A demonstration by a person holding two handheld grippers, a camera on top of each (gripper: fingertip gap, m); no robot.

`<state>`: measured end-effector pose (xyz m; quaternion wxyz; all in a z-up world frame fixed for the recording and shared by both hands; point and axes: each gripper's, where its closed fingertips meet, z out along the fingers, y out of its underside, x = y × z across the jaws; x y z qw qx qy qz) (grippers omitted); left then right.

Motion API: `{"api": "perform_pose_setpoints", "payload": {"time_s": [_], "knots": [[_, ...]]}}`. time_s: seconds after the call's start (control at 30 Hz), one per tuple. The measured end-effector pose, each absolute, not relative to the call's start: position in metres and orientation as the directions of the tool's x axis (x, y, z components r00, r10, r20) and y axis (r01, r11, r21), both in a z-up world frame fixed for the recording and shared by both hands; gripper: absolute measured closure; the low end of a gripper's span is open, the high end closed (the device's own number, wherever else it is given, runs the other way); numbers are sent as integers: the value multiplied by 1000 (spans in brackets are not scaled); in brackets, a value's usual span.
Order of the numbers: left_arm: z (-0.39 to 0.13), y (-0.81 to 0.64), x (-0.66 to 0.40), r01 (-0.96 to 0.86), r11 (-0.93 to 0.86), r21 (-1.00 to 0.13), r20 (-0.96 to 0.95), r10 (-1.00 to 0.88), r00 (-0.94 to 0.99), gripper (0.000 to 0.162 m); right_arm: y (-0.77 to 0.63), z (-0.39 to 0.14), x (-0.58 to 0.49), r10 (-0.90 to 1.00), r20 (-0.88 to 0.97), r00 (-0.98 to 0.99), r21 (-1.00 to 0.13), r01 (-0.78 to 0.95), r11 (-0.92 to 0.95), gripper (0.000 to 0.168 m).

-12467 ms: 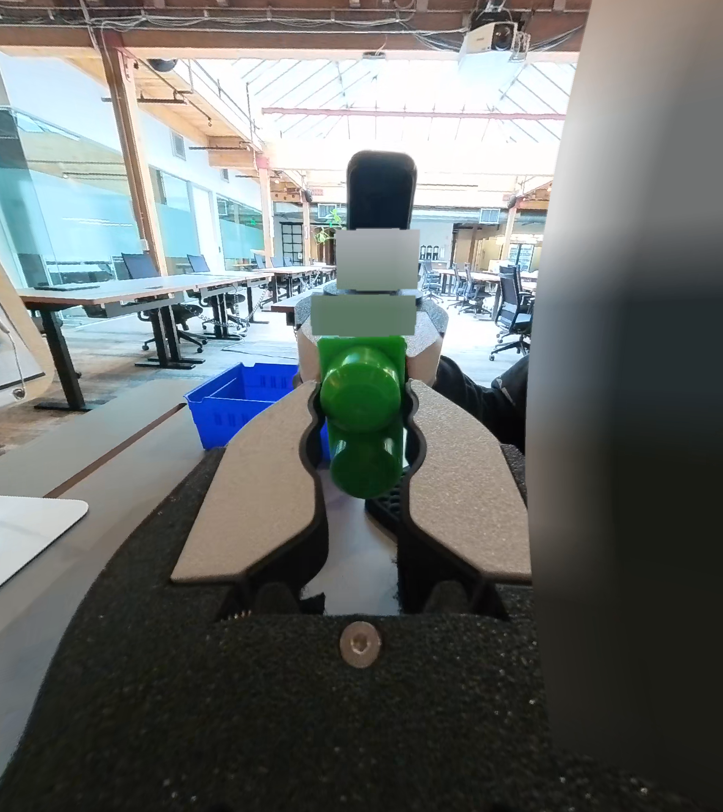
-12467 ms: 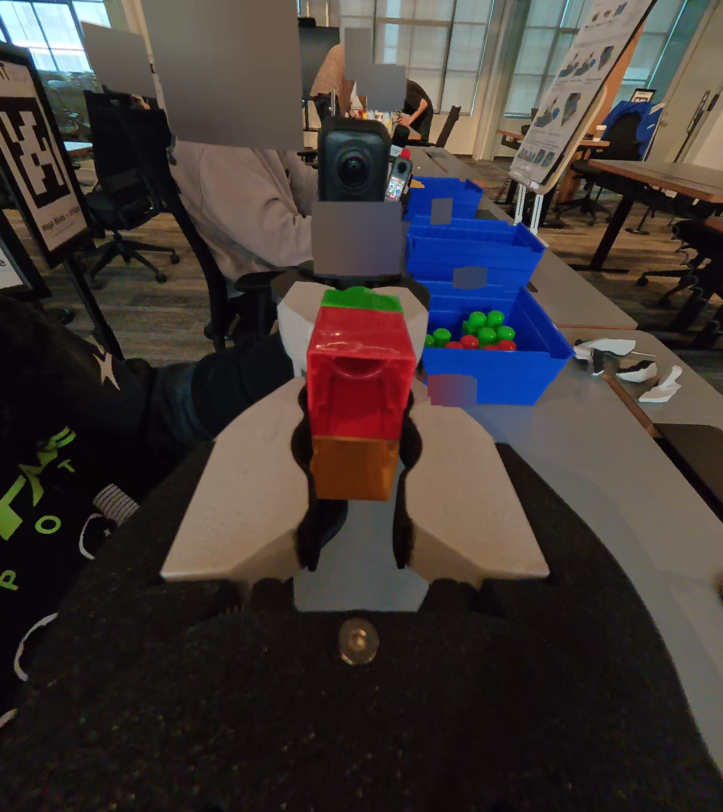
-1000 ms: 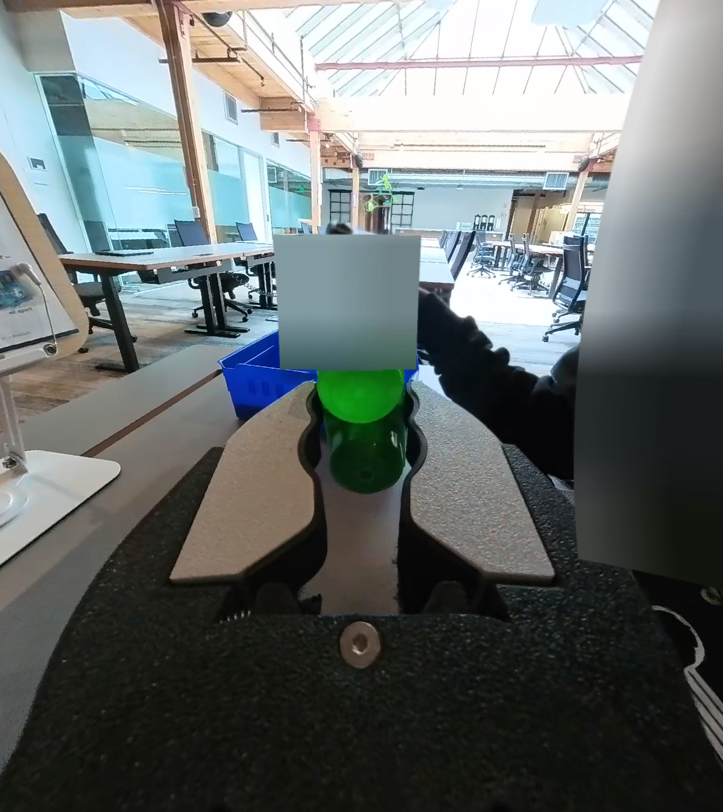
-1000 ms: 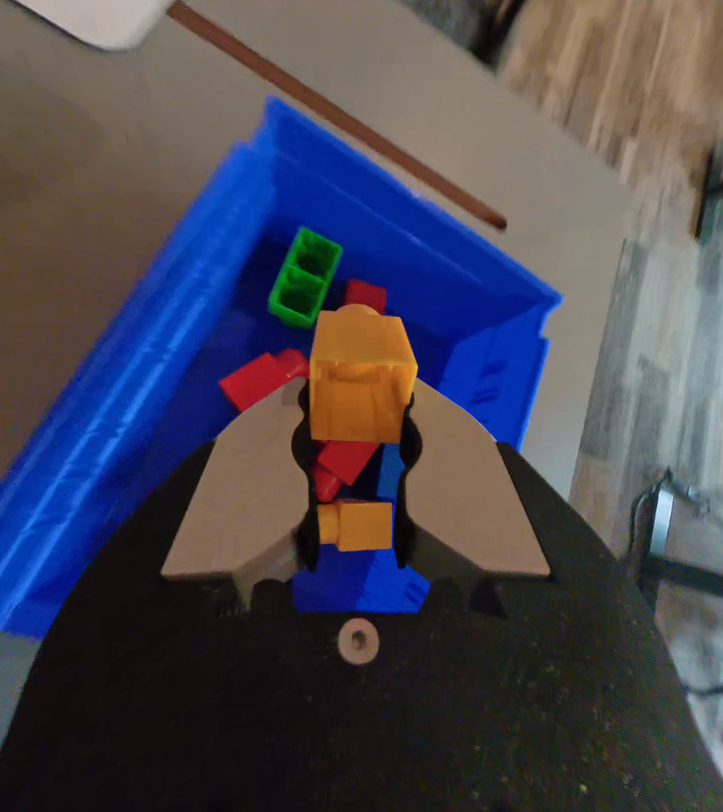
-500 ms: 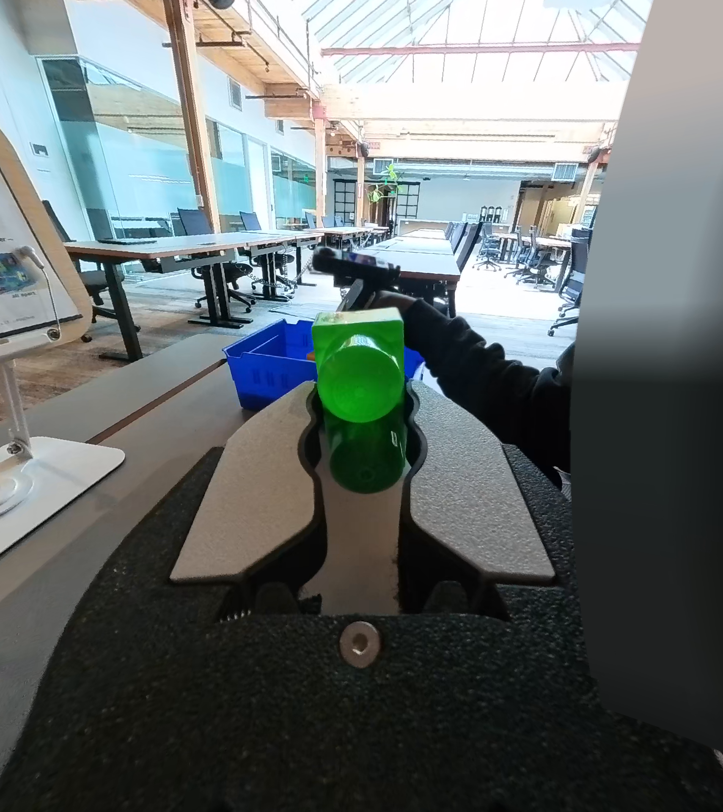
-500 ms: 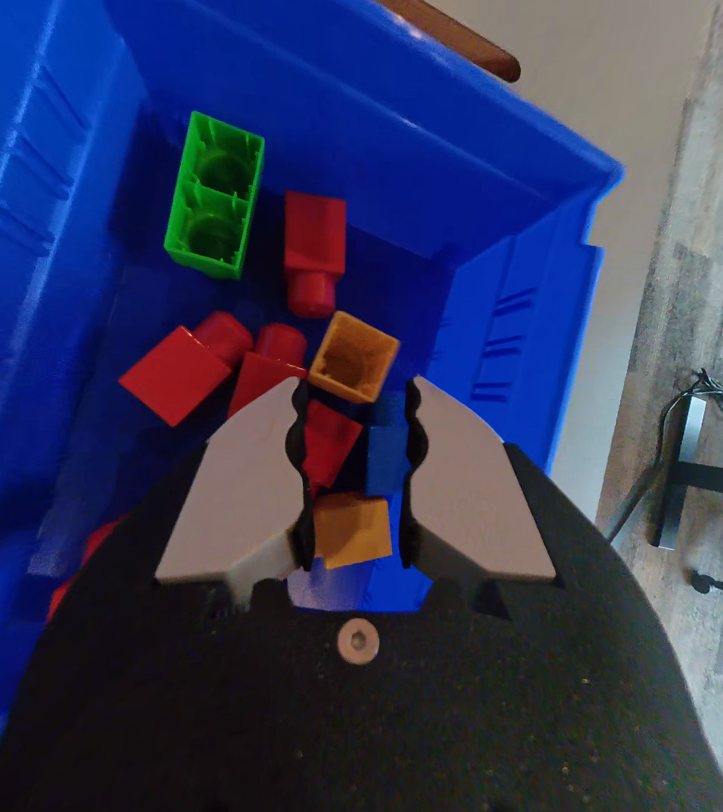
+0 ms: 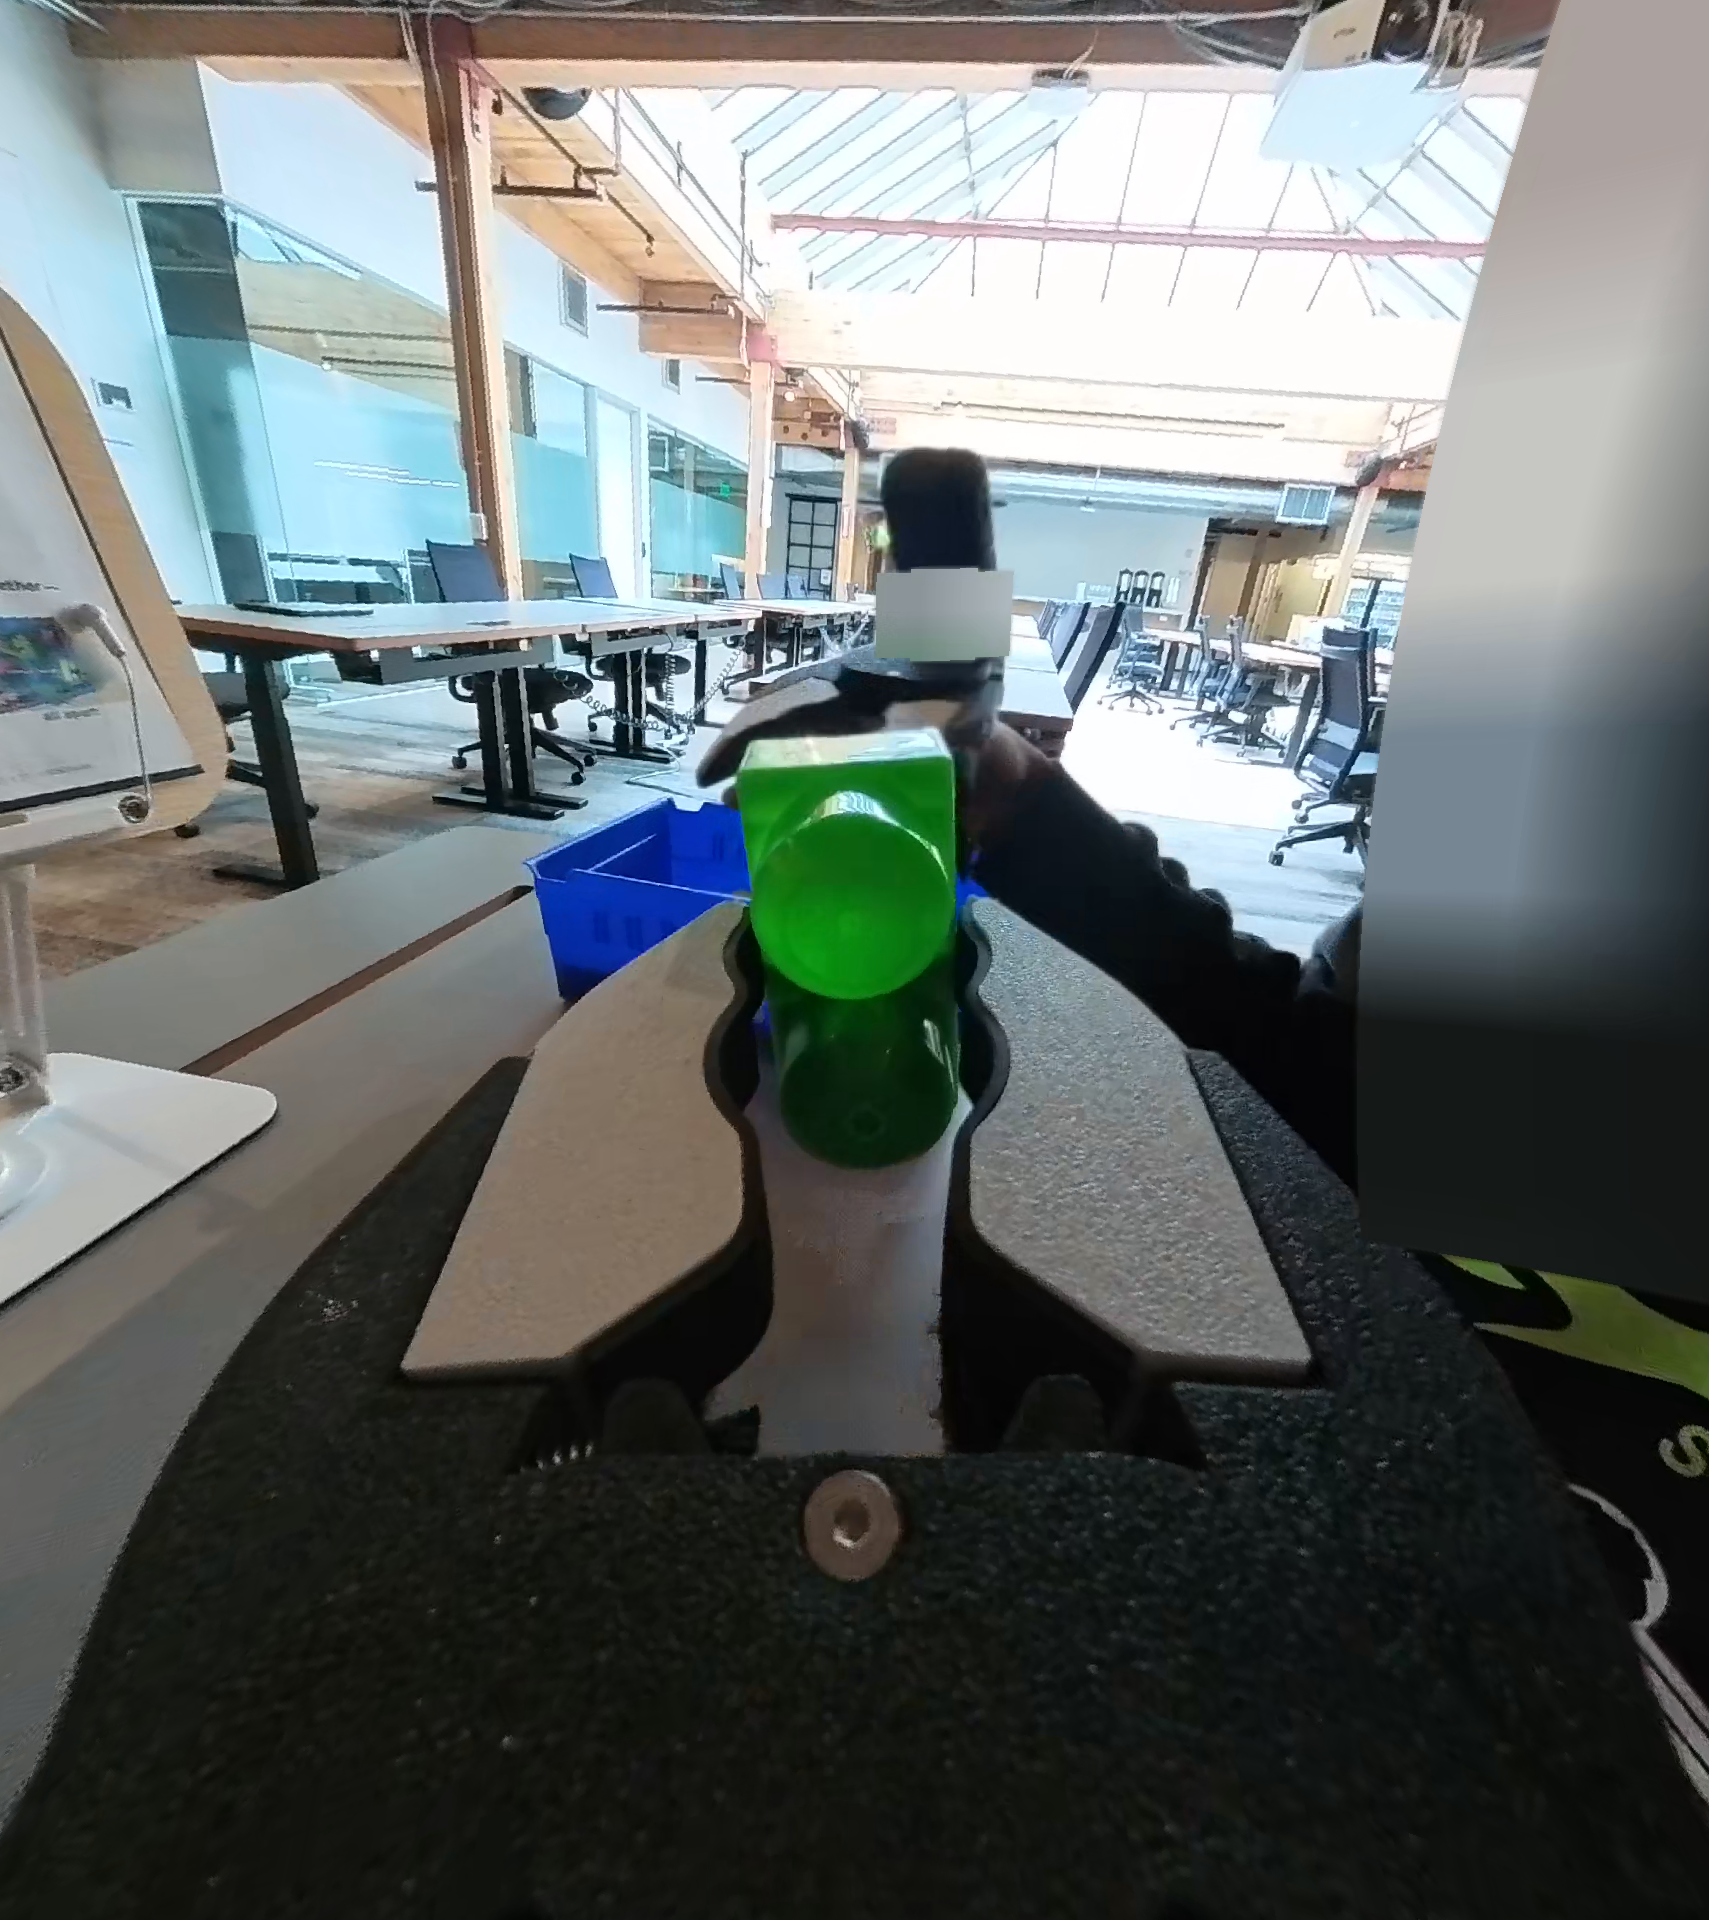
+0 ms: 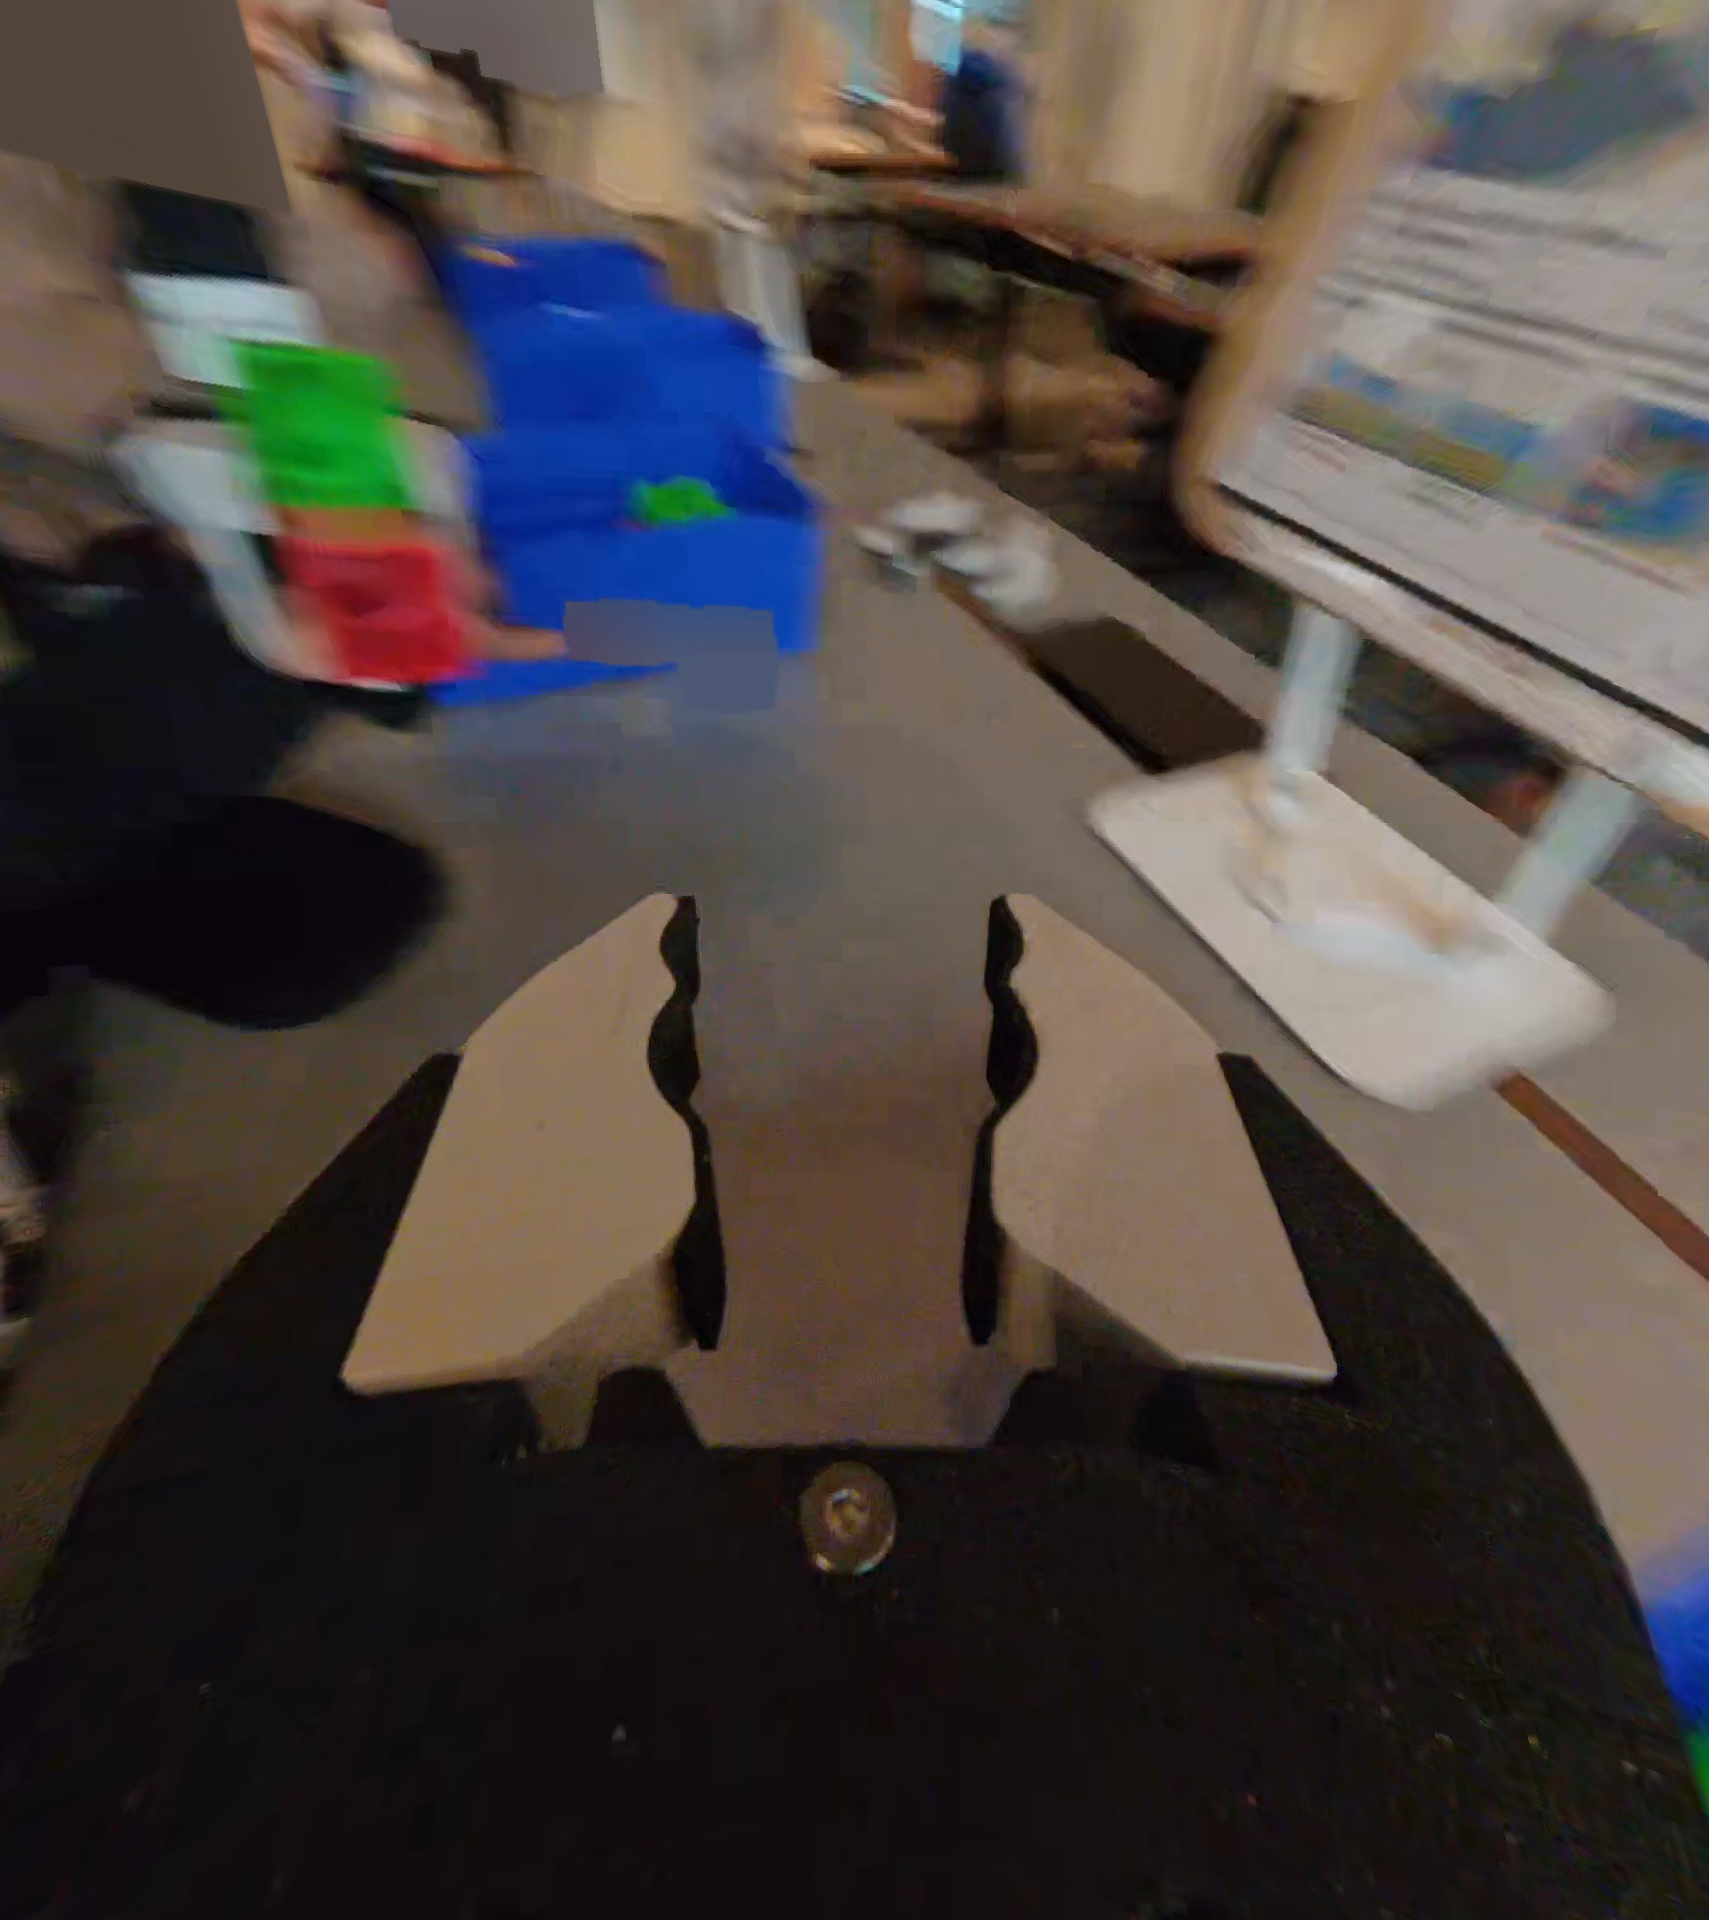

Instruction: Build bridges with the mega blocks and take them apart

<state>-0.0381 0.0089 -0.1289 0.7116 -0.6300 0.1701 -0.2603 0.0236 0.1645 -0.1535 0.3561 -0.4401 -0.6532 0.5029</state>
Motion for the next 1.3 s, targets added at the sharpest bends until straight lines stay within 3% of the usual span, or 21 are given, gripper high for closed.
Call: {"api": "perform_pose_setpoints", "payload": {"time_s": [0.17, 0.33, 0.4, 0.53, 1.3], "knots": [[-136, 14, -33, 156, 56, -986, 92, -598, 796, 127, 61, -130, -7, 762, -26, -647, -1000, 21, -16, 102], [-142, 17, -24, 149, 36, -988, 94, -626, 774, 127, 26, -152, -18, 688, -61, -723, -997, 70, -14, 103], [-144, 17, -21, 142, 31, -989, 91, -634, 768, 127, 18, -153, -14, 649, -51, -759, -998, 58, -11, 112], [-146, 17, -16, 130, 26, -991, 83, -646, 758, 127, 19, -153, -14, 655, -35, -755, -999, 43, -4, 132], [-161, 15, -1, 44, -81, -996, 87, -674, 734, 127, 29, -171, 9, 622, 3, -783, -959, 175, 225, 133]]}}
